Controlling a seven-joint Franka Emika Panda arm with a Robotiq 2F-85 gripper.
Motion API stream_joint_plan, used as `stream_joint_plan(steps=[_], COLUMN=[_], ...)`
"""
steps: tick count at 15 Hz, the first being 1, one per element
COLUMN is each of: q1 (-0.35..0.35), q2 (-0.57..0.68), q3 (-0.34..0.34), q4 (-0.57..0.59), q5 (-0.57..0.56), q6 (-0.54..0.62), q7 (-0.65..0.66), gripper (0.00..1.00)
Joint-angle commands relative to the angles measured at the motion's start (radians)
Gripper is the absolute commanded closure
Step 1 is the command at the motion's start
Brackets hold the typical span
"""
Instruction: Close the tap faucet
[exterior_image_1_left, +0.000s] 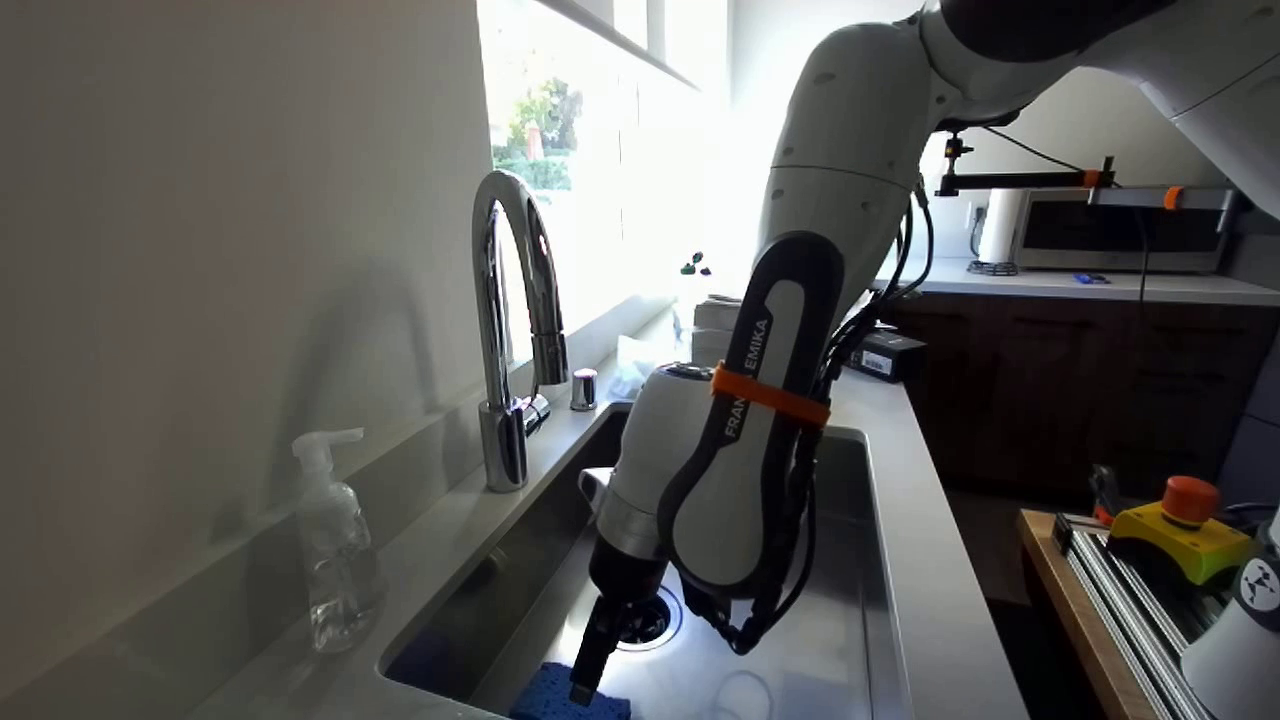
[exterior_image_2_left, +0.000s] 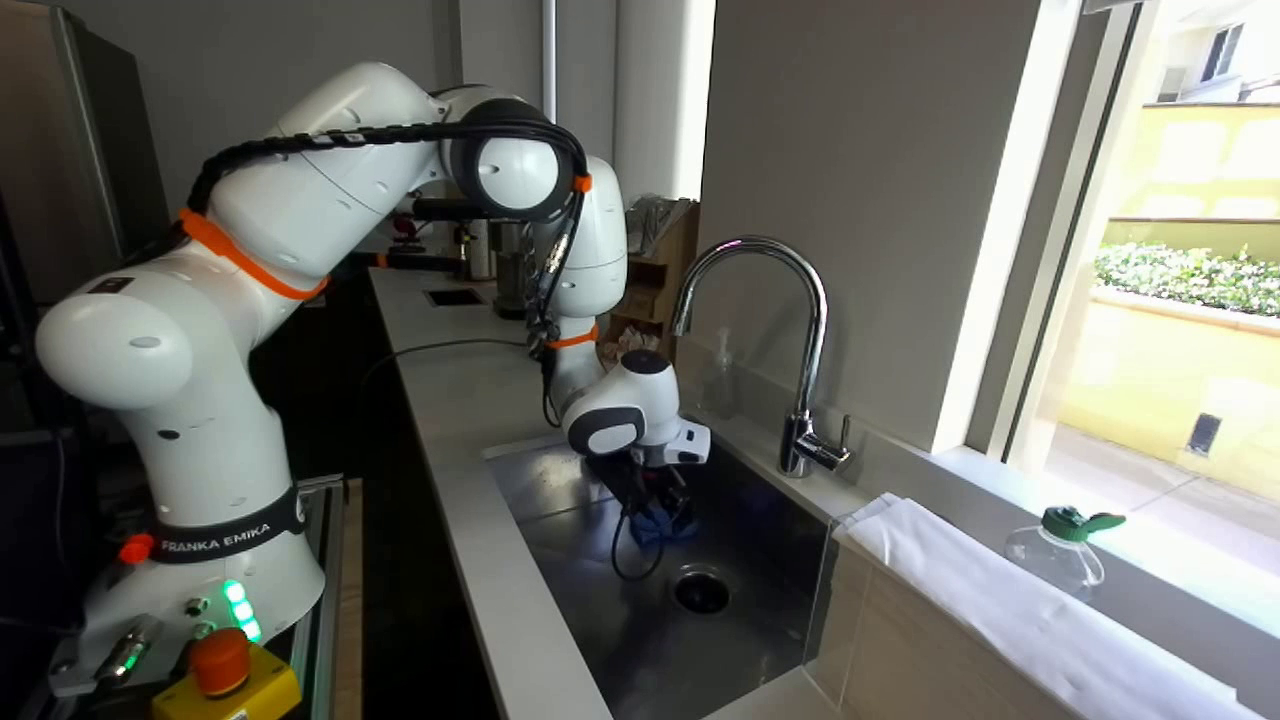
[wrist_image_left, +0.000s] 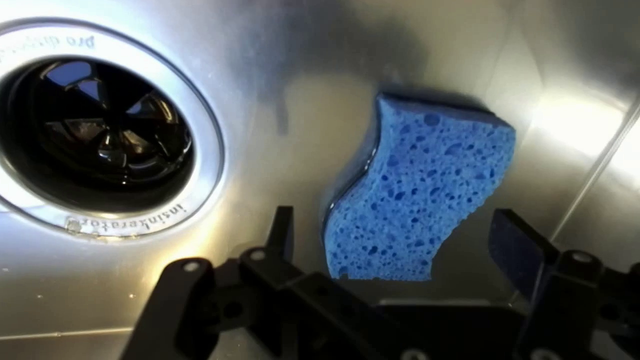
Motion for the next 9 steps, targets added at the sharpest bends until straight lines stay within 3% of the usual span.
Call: stream_joint_plan(steps=[1, 9], q1=[0.048, 0.125], q2=[0.04, 0.093], q3=[-0.036, -0.093], q4=[0.049, 0.136], q5=[-0.047, -0.056], q6=[0.027, 0.004], q7=[0.071, 0.098], gripper=[0.0, 0.0])
